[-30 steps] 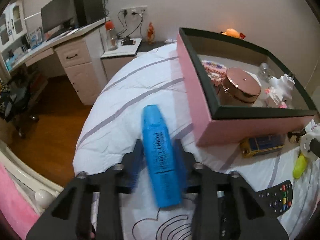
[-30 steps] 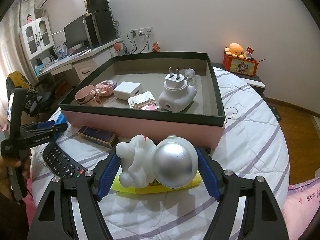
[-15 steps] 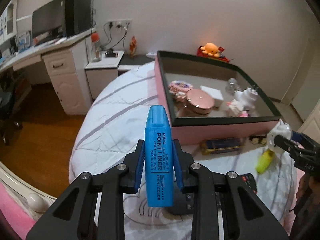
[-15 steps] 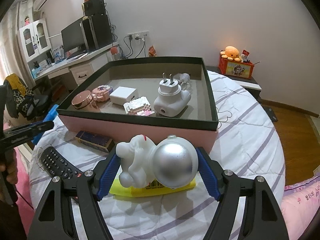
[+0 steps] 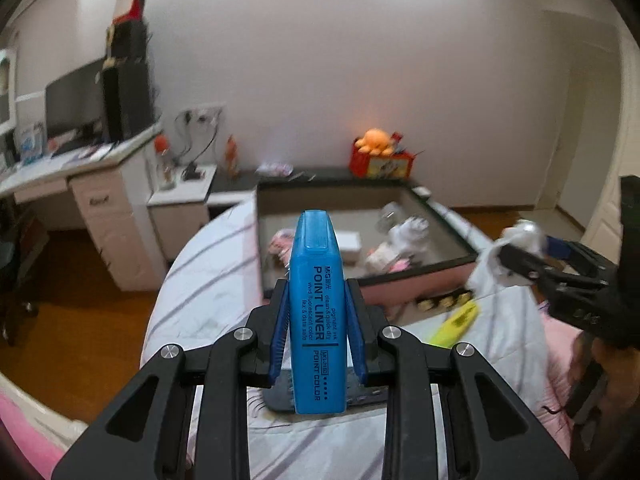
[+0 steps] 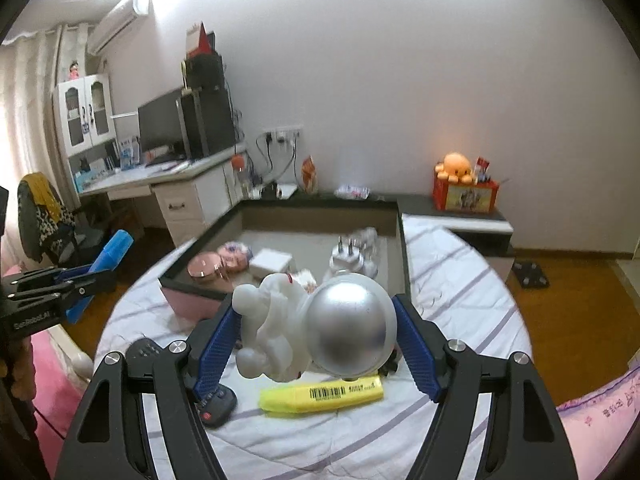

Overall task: Organize rigid objects
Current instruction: 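Lower the blue highlighter into the box with the left tool while the right tool places the astronaut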

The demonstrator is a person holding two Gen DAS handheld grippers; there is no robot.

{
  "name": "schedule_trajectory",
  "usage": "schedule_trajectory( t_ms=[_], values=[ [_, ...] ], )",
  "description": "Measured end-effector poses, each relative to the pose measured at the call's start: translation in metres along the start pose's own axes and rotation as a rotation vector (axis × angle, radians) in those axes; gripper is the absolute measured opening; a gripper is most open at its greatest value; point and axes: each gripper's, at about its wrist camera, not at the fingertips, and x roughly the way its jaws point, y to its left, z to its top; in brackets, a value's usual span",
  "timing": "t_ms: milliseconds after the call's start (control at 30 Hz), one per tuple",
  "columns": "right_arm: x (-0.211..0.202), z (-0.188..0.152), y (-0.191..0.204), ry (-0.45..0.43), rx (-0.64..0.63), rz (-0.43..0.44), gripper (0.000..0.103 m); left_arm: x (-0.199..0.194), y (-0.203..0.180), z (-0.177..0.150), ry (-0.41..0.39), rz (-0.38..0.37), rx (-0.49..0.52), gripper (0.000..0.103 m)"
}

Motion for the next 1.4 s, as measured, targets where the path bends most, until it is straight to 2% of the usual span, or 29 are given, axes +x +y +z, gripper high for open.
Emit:
schedule_trajectory(
  t_ms=[200,333,767,933,1167,1400],
  values=[
    [-0.021,0.017,0.011,-0.075,-0.033,-0.002,0.076,-0.024,-0.019,0.020,-0.081,-0.032,0.028,0.027],
    [-0.030,0.027,0.016,-0.110,-0.047,0.002,0.076,-0.033,-0.026,0.032,-0.120,-0.017,0.042,0.027],
    [-0.029,0.049,0.018,-0.154,-0.074,-0.001,0.076,-0.015,-0.032,0.050,-0.129,0.011,0.077,0.027],
    [-0.021,0.052,0.014,-0.147,-0.078,-0.002,0.076,0.005,-0.035,0.055,-0.107,0.010,0.090,0.027],
    [0.010,0.060,0.007,-0.107,-0.087,0.005,0.076,0.050,-0.040,0.068,-0.061,-0.006,0.110,0.027],
    [0.062,0.063,-0.003,-0.029,-0.090,-0.004,0.076,0.116,-0.045,0.071,0.049,-0.040,0.098,0.027]
  ],
)
